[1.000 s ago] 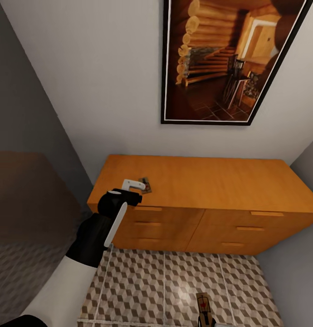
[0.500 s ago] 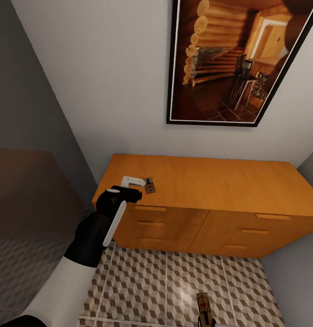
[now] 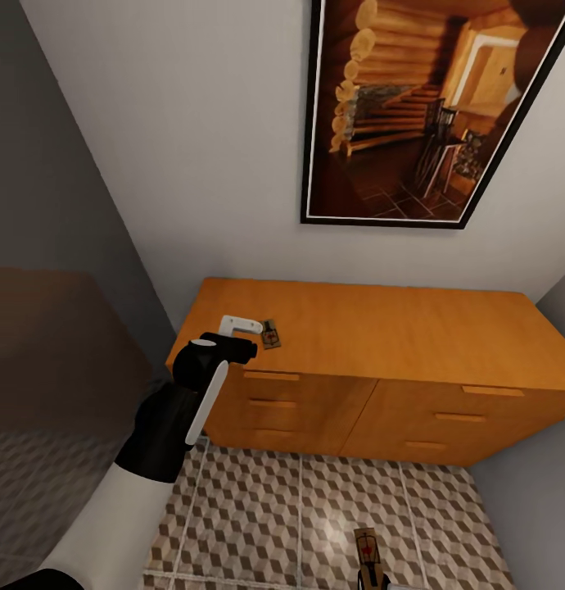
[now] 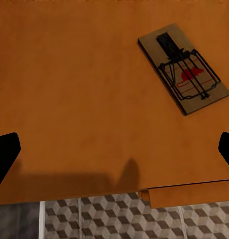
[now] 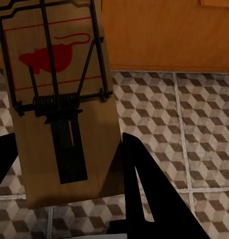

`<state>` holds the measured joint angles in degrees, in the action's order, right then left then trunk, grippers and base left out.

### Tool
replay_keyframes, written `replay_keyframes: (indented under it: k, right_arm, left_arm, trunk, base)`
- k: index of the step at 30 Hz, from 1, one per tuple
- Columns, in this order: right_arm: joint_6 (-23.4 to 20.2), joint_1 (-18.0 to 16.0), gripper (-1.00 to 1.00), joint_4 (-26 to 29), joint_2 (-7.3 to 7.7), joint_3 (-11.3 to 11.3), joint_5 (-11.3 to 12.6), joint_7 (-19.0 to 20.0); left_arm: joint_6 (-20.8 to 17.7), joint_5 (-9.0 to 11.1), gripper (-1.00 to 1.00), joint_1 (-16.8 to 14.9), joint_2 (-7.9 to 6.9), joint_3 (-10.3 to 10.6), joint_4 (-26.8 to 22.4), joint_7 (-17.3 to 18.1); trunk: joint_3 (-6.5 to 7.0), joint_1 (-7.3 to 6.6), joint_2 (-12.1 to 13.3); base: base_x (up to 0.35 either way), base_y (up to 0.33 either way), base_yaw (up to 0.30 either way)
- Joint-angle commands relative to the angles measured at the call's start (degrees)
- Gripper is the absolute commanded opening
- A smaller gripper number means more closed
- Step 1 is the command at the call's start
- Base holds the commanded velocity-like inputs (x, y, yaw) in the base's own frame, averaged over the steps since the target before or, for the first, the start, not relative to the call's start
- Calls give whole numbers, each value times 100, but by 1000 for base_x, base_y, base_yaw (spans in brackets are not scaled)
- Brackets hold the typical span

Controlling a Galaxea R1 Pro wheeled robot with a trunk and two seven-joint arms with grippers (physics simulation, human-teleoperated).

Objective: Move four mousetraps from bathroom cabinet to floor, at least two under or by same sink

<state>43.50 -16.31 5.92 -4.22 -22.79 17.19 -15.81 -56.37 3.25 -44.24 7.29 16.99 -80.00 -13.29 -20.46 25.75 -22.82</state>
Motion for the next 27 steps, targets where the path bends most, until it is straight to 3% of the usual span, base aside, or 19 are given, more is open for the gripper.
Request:
replay_keyframes:
  k: [1,12,27]
  right_arm:
    - [18,-4,-100,-3,0,-51,48,-19]
    - [18,-4,-100,-3,0,-51,48,-19]
    - [6,-4,-100,-3,-3,-51,48,-16]
  left_arm:
    - [-23,35,100,-5,0,6,-4,-41]
    - [-23,35,100,-5,0,6,-5,-39]
    - [-23,44,100,-5,2,6,2,-35]
  trunk:
    - [-9,3,-10]
    - [-9,3,-10]
    - [-9,3,-10]
  base:
    - [0,0,0]
    - [0,-30,0]
    - [0,-151,0]
